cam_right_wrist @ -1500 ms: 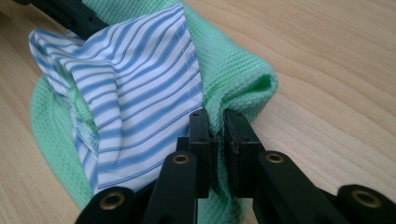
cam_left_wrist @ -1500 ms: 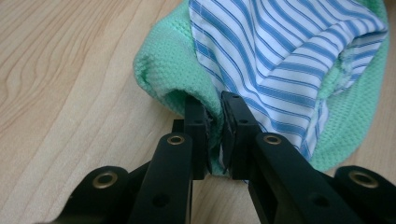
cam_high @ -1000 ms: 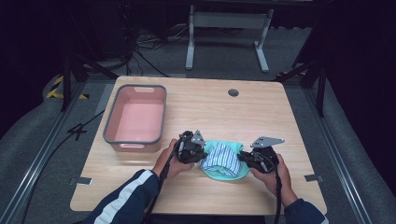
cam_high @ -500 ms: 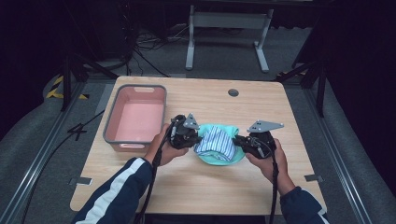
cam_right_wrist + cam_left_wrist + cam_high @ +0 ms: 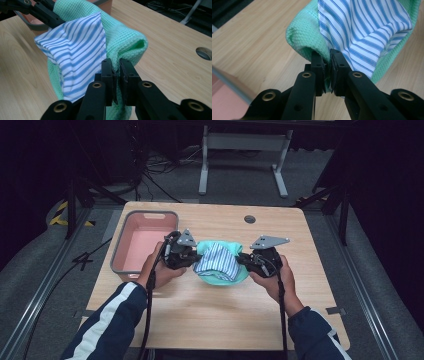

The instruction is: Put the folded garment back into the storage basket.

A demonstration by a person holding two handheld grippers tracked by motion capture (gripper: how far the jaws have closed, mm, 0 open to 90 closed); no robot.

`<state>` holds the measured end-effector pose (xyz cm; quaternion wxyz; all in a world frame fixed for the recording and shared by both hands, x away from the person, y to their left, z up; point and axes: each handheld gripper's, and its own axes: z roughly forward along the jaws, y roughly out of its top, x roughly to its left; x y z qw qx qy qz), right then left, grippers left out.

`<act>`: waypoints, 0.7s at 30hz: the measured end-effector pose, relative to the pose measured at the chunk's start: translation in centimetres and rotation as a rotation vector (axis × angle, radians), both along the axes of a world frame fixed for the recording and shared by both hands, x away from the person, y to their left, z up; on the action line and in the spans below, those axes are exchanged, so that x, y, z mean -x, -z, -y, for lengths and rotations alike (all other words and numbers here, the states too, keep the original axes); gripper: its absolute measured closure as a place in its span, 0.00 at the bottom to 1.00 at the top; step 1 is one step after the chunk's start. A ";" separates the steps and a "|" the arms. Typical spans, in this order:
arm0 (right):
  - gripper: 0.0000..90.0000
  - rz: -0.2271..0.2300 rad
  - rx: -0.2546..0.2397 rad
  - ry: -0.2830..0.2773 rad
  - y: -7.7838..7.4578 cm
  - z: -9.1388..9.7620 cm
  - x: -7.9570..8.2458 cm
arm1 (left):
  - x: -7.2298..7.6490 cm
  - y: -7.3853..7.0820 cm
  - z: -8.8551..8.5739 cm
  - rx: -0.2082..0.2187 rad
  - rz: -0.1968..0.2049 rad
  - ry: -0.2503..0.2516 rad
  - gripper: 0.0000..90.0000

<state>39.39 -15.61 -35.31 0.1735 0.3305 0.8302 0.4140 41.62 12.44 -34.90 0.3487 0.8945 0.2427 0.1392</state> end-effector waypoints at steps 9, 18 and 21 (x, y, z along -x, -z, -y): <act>0.92 0.026 -0.002 -0.039 -1.3 -2.9 -0.8 | 0.0 -1.3 -3.0 0.017 0.028 -0.053 0.91; 0.92 0.040 -0.008 -0.079 -2.7 -6.2 -2.0 | 0.1 -2.2 -6.2 0.015 0.038 -0.113 0.91; 0.92 0.042 -0.008 -0.094 -2.9 -7.1 -2.4 | 0.2 -2.4 -7.2 0.020 0.042 -0.133 0.91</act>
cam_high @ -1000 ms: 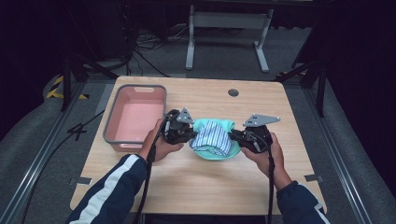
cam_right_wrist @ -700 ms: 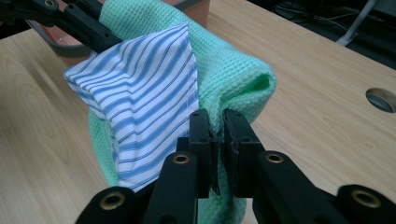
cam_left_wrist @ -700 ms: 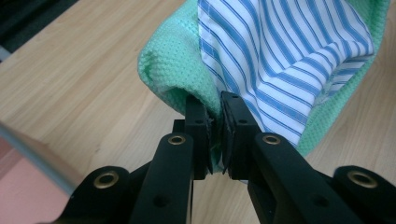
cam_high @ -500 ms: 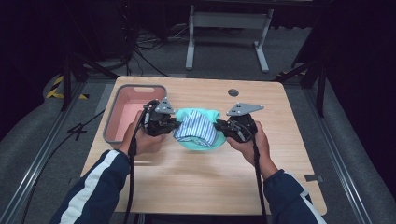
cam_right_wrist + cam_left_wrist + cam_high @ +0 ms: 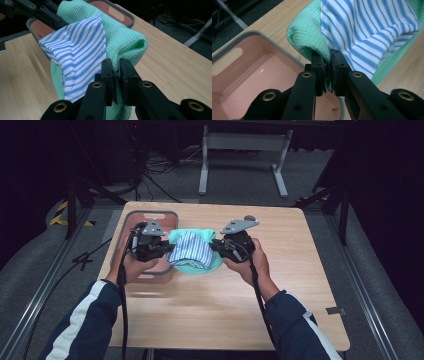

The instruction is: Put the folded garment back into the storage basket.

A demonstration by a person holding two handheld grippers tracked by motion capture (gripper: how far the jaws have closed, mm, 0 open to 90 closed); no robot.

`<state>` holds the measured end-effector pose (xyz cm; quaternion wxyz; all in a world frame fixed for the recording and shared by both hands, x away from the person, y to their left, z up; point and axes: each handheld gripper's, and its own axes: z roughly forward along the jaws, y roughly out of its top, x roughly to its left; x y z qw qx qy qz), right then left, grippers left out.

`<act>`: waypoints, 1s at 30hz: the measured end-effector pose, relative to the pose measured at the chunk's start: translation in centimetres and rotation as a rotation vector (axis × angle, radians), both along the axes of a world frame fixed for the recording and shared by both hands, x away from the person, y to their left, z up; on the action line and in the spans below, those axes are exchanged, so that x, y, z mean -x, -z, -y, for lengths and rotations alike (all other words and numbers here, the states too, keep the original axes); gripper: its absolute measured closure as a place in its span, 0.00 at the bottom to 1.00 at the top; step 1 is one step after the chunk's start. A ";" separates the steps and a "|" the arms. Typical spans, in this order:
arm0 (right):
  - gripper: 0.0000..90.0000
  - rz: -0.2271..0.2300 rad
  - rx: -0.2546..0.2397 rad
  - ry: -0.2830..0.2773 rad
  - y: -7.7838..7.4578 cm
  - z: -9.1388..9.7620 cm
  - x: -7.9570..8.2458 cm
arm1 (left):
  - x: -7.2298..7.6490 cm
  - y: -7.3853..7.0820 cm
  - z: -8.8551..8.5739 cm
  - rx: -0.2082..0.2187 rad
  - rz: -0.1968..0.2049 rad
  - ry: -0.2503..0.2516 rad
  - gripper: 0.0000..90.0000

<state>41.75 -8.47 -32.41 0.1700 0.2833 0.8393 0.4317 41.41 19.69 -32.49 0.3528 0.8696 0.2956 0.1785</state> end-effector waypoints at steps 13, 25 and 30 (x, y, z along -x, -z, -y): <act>0.92 0.001 0.001 -0.077 -1.0 -6.6 -1.9 | 0.5 -1.0 -5.7 -0.021 0.014 -0.114 0.91; 0.92 -0.019 0.000 -0.101 -0.3 -10.4 -3.2 | -0.4 -1.0 -8.9 -0.029 0.008 -0.186 0.91; 0.92 -0.026 0.010 -0.104 0.3 -12.1 -4.0 | -0.9 -0.5 -9.9 -0.044 -0.004 -0.215 0.91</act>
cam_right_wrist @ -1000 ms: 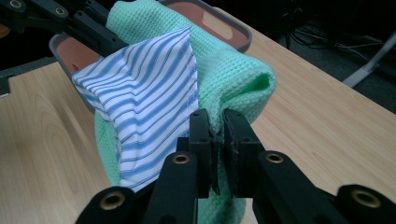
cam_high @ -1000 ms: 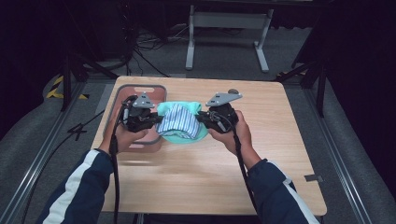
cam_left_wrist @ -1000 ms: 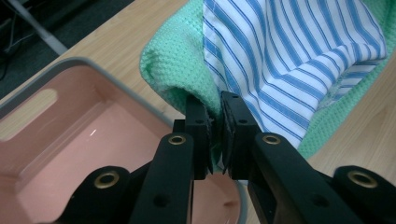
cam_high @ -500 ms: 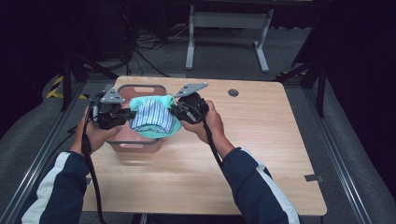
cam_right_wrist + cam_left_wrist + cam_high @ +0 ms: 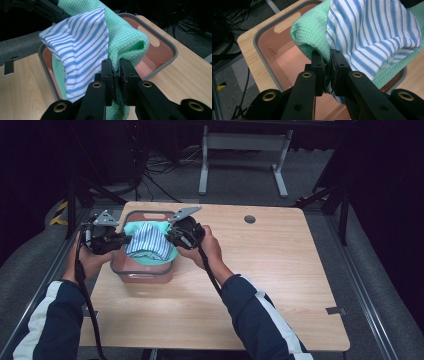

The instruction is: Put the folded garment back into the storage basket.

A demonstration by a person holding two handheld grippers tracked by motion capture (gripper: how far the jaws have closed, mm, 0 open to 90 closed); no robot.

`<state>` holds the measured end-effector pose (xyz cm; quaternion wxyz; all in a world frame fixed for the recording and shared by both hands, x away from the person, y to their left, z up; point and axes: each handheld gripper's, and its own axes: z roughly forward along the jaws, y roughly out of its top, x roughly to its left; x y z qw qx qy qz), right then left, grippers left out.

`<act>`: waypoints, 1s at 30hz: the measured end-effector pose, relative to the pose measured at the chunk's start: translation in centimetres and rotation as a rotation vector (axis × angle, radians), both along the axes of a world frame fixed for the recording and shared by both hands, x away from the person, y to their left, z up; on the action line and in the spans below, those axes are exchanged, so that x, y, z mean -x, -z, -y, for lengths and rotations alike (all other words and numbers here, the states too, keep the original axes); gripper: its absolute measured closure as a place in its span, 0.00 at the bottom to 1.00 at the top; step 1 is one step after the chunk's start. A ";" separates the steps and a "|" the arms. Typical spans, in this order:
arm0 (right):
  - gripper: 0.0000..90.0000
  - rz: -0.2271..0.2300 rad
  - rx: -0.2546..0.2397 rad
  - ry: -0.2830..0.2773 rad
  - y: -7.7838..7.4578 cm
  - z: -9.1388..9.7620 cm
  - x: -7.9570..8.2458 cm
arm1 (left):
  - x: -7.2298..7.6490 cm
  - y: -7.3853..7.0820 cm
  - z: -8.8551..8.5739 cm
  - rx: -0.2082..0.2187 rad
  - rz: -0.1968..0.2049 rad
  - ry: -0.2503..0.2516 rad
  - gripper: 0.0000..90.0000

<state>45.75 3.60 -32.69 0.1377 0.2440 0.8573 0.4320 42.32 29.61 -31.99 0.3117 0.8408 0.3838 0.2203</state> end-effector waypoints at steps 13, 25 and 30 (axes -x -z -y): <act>0.91 -0.031 0.036 -0.013 2.5 -3.5 -1.3 | -1.5 2.1 -1.6 -0.040 -0.022 -0.063 0.91; 0.91 -0.086 0.062 -0.010 5.0 -4.4 -2.5 | -2.5 4.3 -0.8 -0.101 -0.047 -0.083 0.91; 0.91 -0.104 0.090 -0.008 5.7 -4.5 -2.7 | -2.9 5.2 0.0 -0.134 -0.062 -0.071 0.91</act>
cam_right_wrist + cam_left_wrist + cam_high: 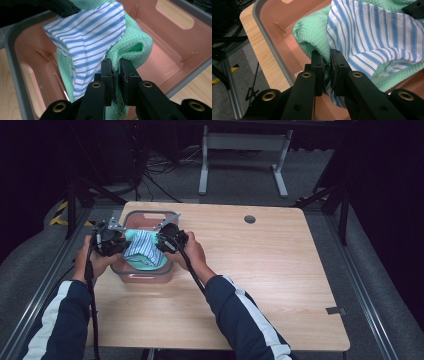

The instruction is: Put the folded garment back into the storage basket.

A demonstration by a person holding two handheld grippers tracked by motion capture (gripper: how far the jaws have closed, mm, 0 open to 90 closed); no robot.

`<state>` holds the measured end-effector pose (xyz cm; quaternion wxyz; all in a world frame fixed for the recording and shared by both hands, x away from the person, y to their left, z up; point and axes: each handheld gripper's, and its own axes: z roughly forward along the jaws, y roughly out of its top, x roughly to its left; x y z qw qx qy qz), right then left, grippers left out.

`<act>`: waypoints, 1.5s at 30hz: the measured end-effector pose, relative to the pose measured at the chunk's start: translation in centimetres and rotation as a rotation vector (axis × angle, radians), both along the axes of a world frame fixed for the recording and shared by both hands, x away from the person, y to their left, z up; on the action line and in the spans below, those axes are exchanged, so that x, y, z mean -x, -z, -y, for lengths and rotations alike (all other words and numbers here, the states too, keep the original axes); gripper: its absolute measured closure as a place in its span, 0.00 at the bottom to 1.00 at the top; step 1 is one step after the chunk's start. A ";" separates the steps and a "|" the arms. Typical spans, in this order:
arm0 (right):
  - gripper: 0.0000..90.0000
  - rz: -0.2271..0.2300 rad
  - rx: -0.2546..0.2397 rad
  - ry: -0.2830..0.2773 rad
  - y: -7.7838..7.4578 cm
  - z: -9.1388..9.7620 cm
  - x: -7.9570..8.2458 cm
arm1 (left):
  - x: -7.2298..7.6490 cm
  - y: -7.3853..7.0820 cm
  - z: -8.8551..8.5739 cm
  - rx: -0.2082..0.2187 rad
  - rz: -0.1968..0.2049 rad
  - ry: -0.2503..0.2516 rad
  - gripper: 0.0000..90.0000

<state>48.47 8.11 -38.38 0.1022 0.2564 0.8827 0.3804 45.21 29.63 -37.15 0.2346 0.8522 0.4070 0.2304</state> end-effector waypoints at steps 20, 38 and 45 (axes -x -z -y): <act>0.81 -0.033 0.076 0.011 1.3 -0.2 -0.7 | -0.2 0.2 0.8 -0.049 -0.007 -0.006 0.78; 0.57 0.011 0.019 -0.034 -0.8 3.8 1.6 | 3.7 -2.2 2.8 0.095 0.090 0.046 0.47; 0.47 0.075 0.037 -0.059 -2.2 5.5 2.7 | 5.1 -3.0 3.6 0.112 0.122 0.074 0.38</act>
